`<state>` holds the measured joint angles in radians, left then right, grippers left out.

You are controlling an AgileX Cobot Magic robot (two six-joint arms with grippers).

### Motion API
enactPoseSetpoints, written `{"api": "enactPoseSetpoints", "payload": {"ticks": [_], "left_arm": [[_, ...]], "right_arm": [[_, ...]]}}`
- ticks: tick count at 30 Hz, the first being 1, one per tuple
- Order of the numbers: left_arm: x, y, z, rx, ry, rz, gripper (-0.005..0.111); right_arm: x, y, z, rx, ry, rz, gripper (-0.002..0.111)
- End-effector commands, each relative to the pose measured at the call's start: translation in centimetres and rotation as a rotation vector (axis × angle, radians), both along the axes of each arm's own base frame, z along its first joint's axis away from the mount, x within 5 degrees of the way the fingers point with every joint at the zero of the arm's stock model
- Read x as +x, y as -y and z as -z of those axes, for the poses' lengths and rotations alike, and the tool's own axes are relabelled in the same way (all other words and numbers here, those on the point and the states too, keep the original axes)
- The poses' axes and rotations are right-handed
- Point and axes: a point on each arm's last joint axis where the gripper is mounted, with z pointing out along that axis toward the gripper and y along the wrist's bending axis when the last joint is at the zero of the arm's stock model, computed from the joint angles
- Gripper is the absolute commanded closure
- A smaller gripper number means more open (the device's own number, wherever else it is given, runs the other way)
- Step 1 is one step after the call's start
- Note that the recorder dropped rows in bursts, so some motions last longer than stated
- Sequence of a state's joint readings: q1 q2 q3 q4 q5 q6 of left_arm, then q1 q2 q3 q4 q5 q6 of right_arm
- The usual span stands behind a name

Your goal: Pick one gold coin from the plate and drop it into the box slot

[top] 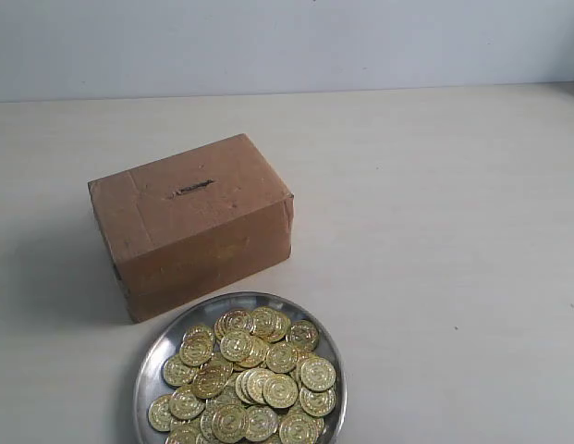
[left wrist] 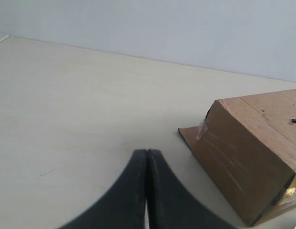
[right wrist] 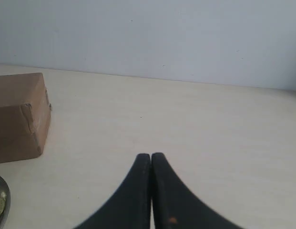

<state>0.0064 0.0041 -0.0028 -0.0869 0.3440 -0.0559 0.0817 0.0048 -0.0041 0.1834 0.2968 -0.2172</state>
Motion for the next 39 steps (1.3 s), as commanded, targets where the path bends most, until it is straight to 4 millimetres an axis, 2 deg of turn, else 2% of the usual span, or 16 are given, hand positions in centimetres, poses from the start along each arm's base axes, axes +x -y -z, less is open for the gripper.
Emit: {"api": "enactPoseSetpoints", "payload": {"ticks": [1,28,31,35,39], "left_arm": [[0.0,0.0,0.0,0.001,0.010,0.007,0.107],[0.0,0.0,0.0,0.001,0.010,0.007,0.107],[0.0,0.0,0.0,0.001,0.010,0.007,0.107],[0.0,0.0,0.0,0.001,0.010,0.007,0.107],[0.0,0.0,0.0,0.001,0.010,0.007,0.107]], "right_arm": [[0.0,0.1,0.0,0.002,0.011,0.010,0.108],[0.1,0.1,-0.3,0.016,0.045,0.018,0.108],[0.2,0.2,-0.8,0.021,0.103,0.029,0.108],[0.2,0.5,-2.4,0.069,0.271,0.061,0.108],[0.2,0.6,-2.8,0.076,0.317,0.069,0.108]]}}
